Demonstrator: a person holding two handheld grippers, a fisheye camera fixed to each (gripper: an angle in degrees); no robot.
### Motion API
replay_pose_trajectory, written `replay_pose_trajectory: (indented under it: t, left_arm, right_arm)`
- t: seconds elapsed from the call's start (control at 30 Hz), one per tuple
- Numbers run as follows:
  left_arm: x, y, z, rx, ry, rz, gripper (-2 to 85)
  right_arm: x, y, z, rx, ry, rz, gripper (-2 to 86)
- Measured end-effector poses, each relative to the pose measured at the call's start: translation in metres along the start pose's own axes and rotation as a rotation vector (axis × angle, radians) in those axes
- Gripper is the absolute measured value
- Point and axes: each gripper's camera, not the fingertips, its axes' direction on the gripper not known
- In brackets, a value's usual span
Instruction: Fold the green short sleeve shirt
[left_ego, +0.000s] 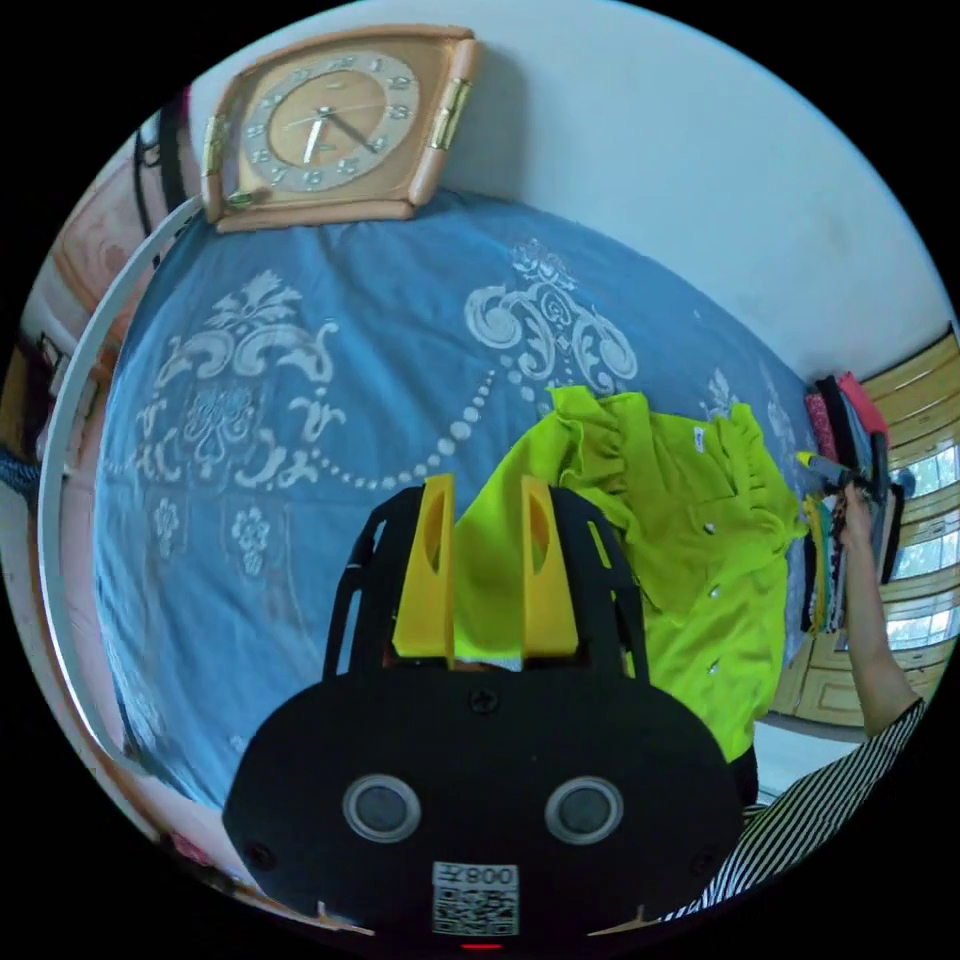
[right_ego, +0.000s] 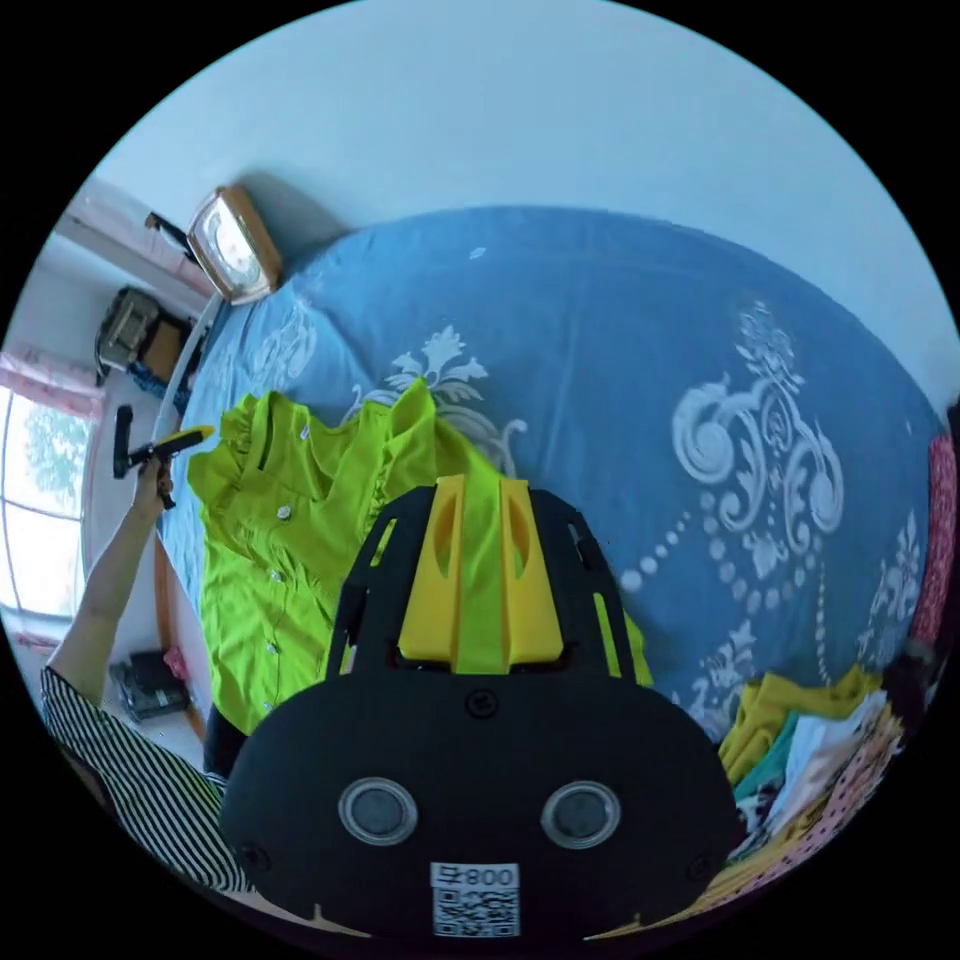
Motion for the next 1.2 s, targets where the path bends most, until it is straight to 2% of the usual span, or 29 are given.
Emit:
replay_pose_trajectory:
  t: [0.17,0.2,0.27,0.33,0.47,0.57,0.67,0.73,0.8,0.87,0.97,1.1,1.2]
  left_arm:
    - [0.015,-0.038,0.035,-0.097,0.003,0.015,5.3]
    - [0.017,-0.04,0.034,-0.084,-0.061,0.009,2.5]
    - [0.02,-0.041,0.033,-0.095,-0.057,0.049,1.3]
    - [0.021,-0.038,0.021,-0.043,-0.045,0.054,0.8]
    - [0.02,-0.018,-0.039,0.206,0.043,0.072,0.3]
    - [0.019,-0.008,-0.072,0.321,0.039,0.099,0.2]
    - [0.011,-0.007,-0.084,0.41,-0.026,0.062,0.4]
    - [-0.001,-0.015,-0.072,0.37,-0.023,0.02,0.7]
    - [-0.016,-0.023,-0.043,0.254,-0.072,-0.036,1.3]
    - [-0.027,-0.024,-0.026,0.191,-0.028,-0.058,2.5]
    - [-0.038,-0.018,-0.018,0.165,0.051,-0.015,6.6]
    - [-0.063,-0.016,-0.009,0.039,-0.019,-0.007,10.3]
    - [-0.089,0.001,-0.024,0.088,-0.029,-0.075,10.5]
  right_arm:
    - [-0.026,-0.048,0.067,-0.162,0.096,-0.083,4.9]
    - [-0.027,-0.049,0.07,-0.166,0.12,-0.08,4.0]
    - [-0.029,-0.043,0.068,-0.12,0.145,-0.113,1.7]
    - [-0.028,-0.035,0.062,-0.113,0.158,-0.132,1.0]
    - [-0.026,0.0,0.0,0.158,0.111,-0.152,0.3]
    - [-0.019,0.019,-0.032,0.298,0.086,-0.142,0.3]
    - [-0.002,0.019,-0.026,0.308,0.081,-0.096,0.3]
    - [0.011,0.012,-0.005,0.254,0.074,-0.062,0.4]
    - [0.025,0.004,0.023,0.146,0.093,-0.009,0.6]
    - [0.039,0.005,0.045,0.054,0.138,0.046,0.9]
    - [0.053,0.027,0.037,0.119,0.126,0.062,2.3]
    - [0.081,0.069,0.019,0.181,0.069,0.107,5.1]
    - [0.102,0.11,0.01,0.214,-0.019,0.148,5.6]
